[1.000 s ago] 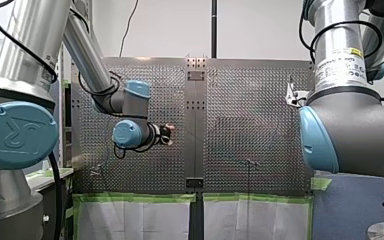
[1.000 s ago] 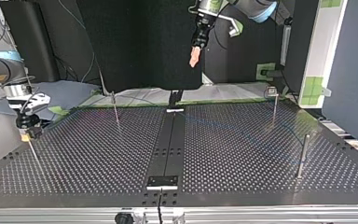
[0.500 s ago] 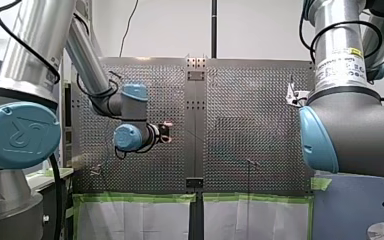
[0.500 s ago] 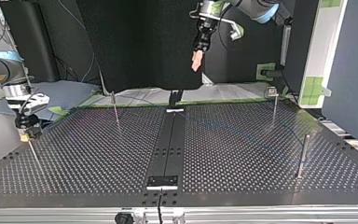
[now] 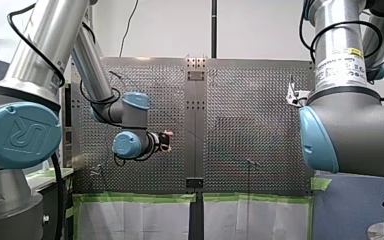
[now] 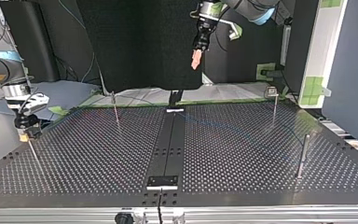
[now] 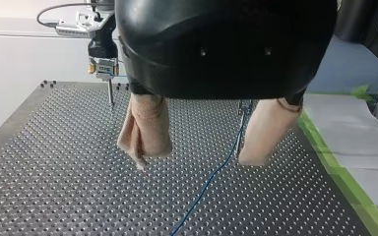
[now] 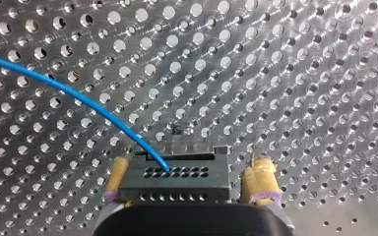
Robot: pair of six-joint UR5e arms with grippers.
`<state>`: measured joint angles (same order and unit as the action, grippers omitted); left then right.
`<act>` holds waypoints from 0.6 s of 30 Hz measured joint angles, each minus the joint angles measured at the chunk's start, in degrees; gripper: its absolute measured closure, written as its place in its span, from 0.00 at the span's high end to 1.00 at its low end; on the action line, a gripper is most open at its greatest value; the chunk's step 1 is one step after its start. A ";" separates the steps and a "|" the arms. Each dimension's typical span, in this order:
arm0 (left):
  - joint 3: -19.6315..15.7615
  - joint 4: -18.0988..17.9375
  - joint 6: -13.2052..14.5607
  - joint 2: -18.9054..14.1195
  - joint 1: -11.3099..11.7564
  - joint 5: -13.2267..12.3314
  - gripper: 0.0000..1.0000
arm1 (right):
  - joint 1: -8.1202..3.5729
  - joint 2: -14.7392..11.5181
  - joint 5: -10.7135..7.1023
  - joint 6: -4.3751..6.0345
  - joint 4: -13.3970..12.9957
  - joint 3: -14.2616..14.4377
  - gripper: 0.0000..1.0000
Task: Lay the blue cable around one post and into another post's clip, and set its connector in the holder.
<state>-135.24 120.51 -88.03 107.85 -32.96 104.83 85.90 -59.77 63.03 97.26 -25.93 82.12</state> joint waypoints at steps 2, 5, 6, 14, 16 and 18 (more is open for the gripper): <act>0.00 0.00 -0.01 0.00 0.00 -0.01 1.00 | 0.01 0.00 0.00 -0.01 0.00 -0.02 1.00; 0.00 0.01 -0.01 0.01 0.00 -0.02 1.00 | 0.01 0.00 0.00 -0.01 0.01 -0.04 1.00; 0.01 0.02 0.00 0.02 -0.01 -0.02 1.00 | 0.01 0.00 0.00 -0.01 0.01 -0.03 1.00; 0.01 0.10 0.04 0.02 -0.01 -0.02 1.00 | 0.16 -0.02 0.02 0.01 0.23 -0.28 1.00; 0.01 0.10 0.01 0.02 -0.01 -0.02 1.00 | 0.25 -0.02 0.02 0.00 0.36 -0.39 1.00; 0.00 0.10 -0.01 0.03 -0.01 -0.02 1.00 | 0.32 -0.02 0.01 -0.01 0.41 -0.40 1.00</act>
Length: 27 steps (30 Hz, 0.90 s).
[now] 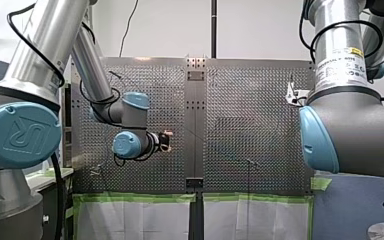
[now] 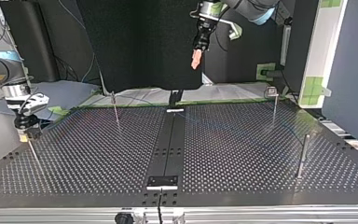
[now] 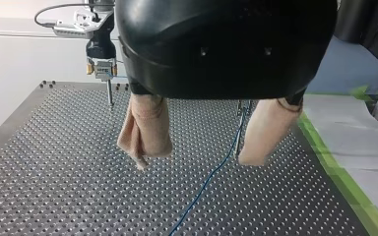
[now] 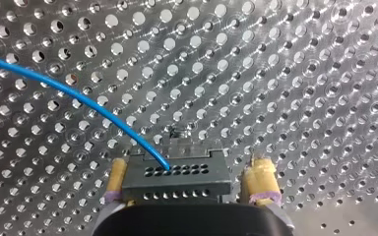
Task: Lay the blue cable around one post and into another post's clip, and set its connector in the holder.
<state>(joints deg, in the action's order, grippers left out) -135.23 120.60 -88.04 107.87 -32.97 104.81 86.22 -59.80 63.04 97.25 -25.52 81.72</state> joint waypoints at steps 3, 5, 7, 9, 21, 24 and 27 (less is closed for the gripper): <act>0.00 0.03 -0.01 0.00 0.02 0.00 1.00 | 0.05 0.00 0.01 -0.02 0.00 -0.01 1.00; -0.01 0.05 0.00 0.00 0.00 0.00 1.00 | 0.06 0.00 0.04 -0.02 0.00 -0.02 1.00; 0.00 0.07 -0.01 0.00 -0.04 0.00 1.00 | 0.07 0.01 0.06 -0.01 0.00 -0.01 1.00; 0.00 0.08 -0.01 0.00 -0.07 0.00 1.00 | 0.07 0.03 0.07 0.04 0.00 -0.02 1.00; 0.01 0.17 -0.02 0.00 -0.10 -0.01 1.00 | 0.18 0.06 0.21 0.78 -0.01 -0.02 1.00; 0.00 0.17 -0.02 0.00 -0.11 -0.04 1.00 | 0.22 0.06 0.27 0.83 0.02 -0.02 1.00; 0.00 0.17 -0.02 0.00 -0.13 -0.07 1.00 | 0.26 0.06 0.31 0.84 0.08 -0.02 1.00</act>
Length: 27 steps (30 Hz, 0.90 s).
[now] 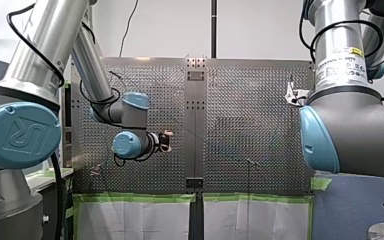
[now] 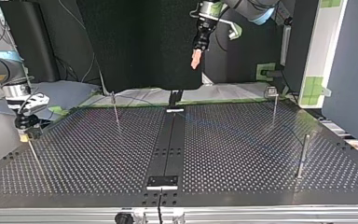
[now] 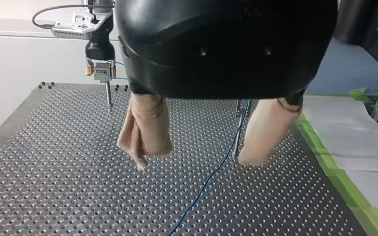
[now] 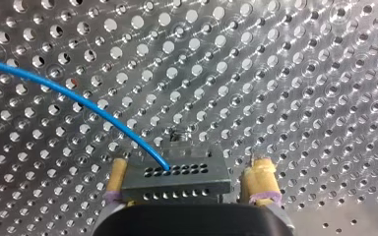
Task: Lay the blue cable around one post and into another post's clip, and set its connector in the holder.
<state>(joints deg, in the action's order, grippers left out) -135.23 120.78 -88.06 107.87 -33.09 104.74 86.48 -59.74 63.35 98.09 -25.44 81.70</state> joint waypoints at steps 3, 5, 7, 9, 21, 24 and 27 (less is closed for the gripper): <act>0.00 0.00 0.01 0.00 -0.01 -0.01 1.00 | 0.05 0.00 0.05 0.01 0.04 0.00 1.00; -0.01 0.02 0.03 0.00 -0.01 -0.02 1.00 | 0.19 -0.01 0.39 0.00 0.20 0.00 1.00; -0.01 0.05 0.06 0.00 0.00 -0.02 1.00 | 0.39 -0.02 0.76 0.00 0.39 0.00 1.00; -0.01 0.07 0.07 0.00 0.00 -0.02 1.00 | 0.54 -0.03 0.93 0.01 0.52 0.01 1.00; -0.01 0.22 0.21 0.00 0.00 -0.02 1.00 | 0.62 0.04 1.09 0.01 0.64 0.05 1.00; -0.01 0.25 0.24 0.00 -0.01 -0.02 1.00 | 0.62 0.06 1.09 0.00 0.62 0.06 1.00; -0.02 0.26 0.26 0.00 0.00 -0.02 1.00 | 0.61 0.09 1.09 0.01 0.63 0.07 1.00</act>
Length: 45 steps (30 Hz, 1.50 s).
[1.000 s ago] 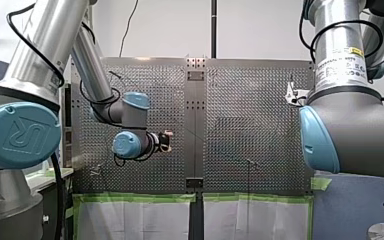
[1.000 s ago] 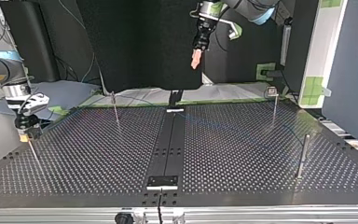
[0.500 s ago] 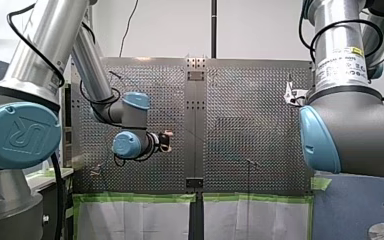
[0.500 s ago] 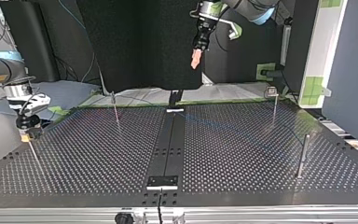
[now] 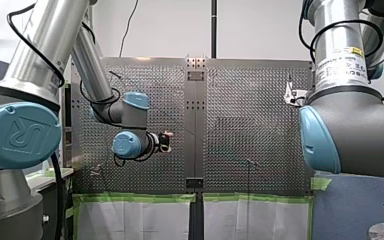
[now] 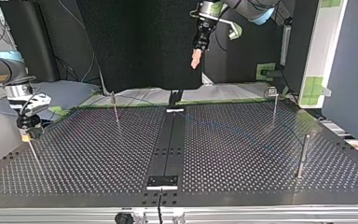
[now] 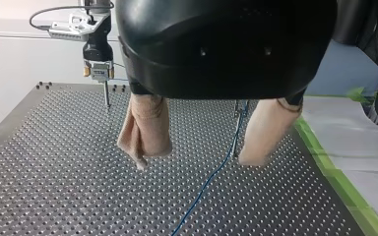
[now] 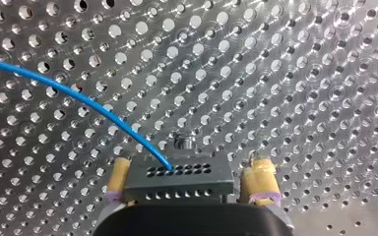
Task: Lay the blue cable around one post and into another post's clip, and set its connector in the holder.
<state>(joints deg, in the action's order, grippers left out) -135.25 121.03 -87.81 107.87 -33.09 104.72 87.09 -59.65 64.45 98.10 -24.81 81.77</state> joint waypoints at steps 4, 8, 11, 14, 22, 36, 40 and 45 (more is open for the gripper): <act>-0.01 0.04 0.01 0.00 0.00 0.00 1.00 | -0.01 0.03 -0.01 0.00 0.08 0.00 1.00; -0.01 0.08 0.01 0.00 -0.01 0.00 1.00 | 0.02 0.10 0.00 0.00 0.19 0.00 1.00; -0.02 0.09 0.01 0.00 0.00 0.00 1.00 | 0.07 0.14 -0.01 0.00 0.30 0.01 1.00; -0.09 0.08 0.01 0.00 -0.02 0.00 1.00 | 0.11 0.17 -0.01 0.00 0.35 0.01 1.00; -1.16 -0.76 -0.07 0.00 0.18 0.00 1.00 | 0.17 0.26 0.00 -0.02 0.21 0.00 1.00; -1.32 -1.13 -0.33 0.00 0.29 -0.25 1.00 | 0.39 0.27 -0.24 -0.48 0.14 -0.01 1.00; -1.32 -1.14 -0.39 0.00 0.29 -0.23 1.00 | 0.45 0.26 -0.29 -0.62 0.13 -0.01 1.00; -1.32 -1.22 -0.43 0.00 0.36 -0.21 1.00 | 0.46 0.27 -0.36 -0.79 0.17 -0.02 1.00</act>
<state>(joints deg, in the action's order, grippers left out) -136.57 119.81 -88.23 107.87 -32.74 104.51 87.55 -59.39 64.09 97.31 -24.65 81.75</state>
